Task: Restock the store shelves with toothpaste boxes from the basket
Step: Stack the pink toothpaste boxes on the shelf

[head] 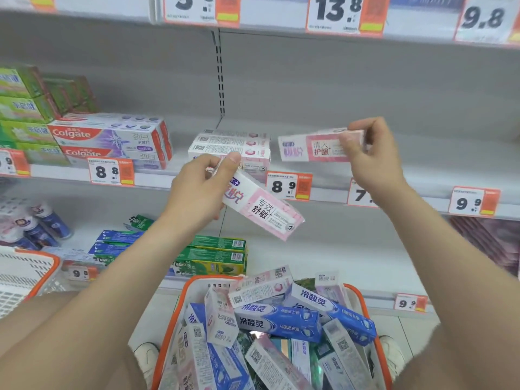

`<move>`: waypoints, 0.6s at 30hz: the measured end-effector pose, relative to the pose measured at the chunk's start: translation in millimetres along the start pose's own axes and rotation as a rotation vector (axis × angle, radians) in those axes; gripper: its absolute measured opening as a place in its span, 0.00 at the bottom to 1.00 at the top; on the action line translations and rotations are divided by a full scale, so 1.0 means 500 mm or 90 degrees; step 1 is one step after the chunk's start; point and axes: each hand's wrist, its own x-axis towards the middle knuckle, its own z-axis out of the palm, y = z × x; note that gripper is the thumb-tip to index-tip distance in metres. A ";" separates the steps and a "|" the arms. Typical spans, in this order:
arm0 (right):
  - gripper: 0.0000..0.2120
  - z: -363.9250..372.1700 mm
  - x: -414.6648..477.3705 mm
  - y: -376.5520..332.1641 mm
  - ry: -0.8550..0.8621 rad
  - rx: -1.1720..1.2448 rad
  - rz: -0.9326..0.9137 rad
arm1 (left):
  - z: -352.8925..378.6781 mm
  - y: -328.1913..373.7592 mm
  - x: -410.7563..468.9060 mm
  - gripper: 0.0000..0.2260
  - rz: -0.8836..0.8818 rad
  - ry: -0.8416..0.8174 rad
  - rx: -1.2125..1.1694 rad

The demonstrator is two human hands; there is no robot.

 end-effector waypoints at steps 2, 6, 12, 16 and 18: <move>0.05 -0.017 0.026 0.029 -0.093 -0.010 0.034 | -0.003 0.001 0.012 0.22 0.009 0.007 -0.013; 0.08 -0.008 0.039 0.043 -0.174 0.061 0.161 | 0.004 0.001 0.032 0.22 -0.020 0.014 -0.065; 0.27 0.037 0.041 0.036 -0.239 -0.265 0.038 | 0.026 0.017 0.050 0.19 -0.096 0.019 -0.195; 0.25 0.050 0.027 0.022 -0.153 -0.348 0.020 | 0.027 0.016 0.052 0.18 -0.115 0.021 -0.222; 0.24 0.059 0.010 -0.018 -0.096 -0.239 -0.031 | 0.025 0.016 0.054 0.18 -0.121 0.023 -0.219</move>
